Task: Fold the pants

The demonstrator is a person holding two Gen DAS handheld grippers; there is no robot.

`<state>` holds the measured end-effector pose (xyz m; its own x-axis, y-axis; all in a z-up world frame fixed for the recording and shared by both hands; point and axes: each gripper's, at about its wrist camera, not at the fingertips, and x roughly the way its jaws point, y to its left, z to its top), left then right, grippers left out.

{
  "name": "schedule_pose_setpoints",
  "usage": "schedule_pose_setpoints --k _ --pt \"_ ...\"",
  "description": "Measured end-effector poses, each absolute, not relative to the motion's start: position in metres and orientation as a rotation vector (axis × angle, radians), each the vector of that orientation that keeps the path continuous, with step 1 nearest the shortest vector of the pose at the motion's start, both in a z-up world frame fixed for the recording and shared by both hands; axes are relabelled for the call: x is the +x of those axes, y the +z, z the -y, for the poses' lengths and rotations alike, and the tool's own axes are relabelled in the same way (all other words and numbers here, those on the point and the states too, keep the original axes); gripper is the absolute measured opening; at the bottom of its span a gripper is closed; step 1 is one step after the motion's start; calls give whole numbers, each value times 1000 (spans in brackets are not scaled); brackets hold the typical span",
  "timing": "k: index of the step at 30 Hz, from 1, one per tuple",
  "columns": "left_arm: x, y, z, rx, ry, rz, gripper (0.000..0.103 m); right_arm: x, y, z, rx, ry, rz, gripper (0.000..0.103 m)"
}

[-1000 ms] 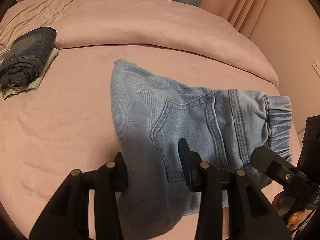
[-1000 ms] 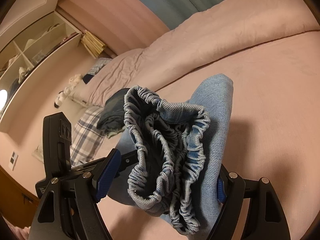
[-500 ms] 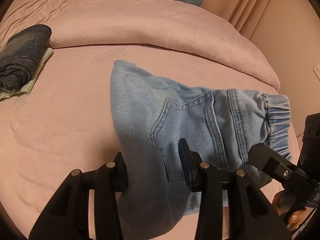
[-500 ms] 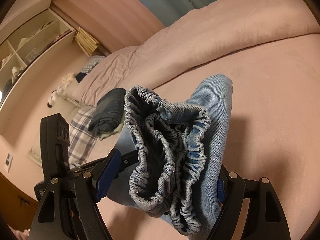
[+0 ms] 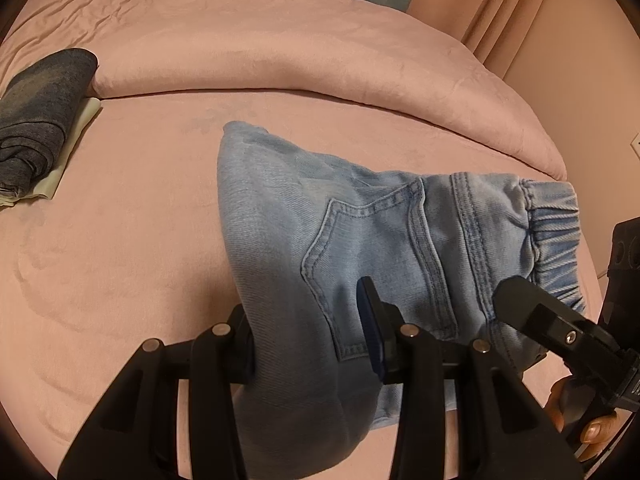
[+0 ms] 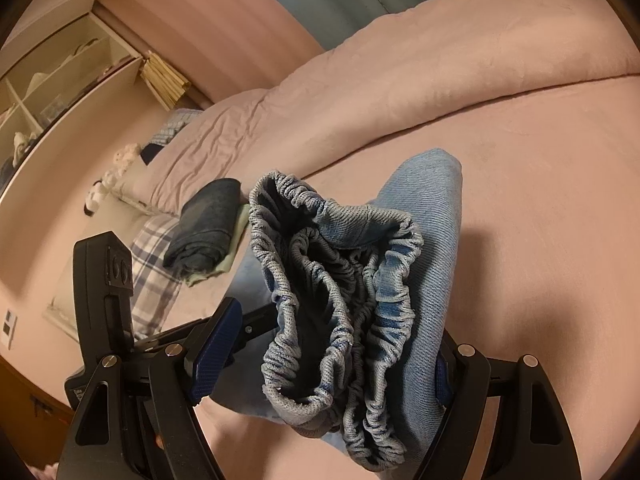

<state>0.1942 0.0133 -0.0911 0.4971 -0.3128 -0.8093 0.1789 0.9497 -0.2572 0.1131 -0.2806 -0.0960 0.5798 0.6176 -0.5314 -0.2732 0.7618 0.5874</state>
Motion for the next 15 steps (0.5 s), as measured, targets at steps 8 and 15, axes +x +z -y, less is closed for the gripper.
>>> schedule_pose_setpoints --k 8,15 --pt "206 -102 -11 -145 -299 -1034 40 118 -101 271 480 519 -815 82" --pt "211 -107 -6 -133 -294 -1049 40 126 -103 261 473 496 -835 82"
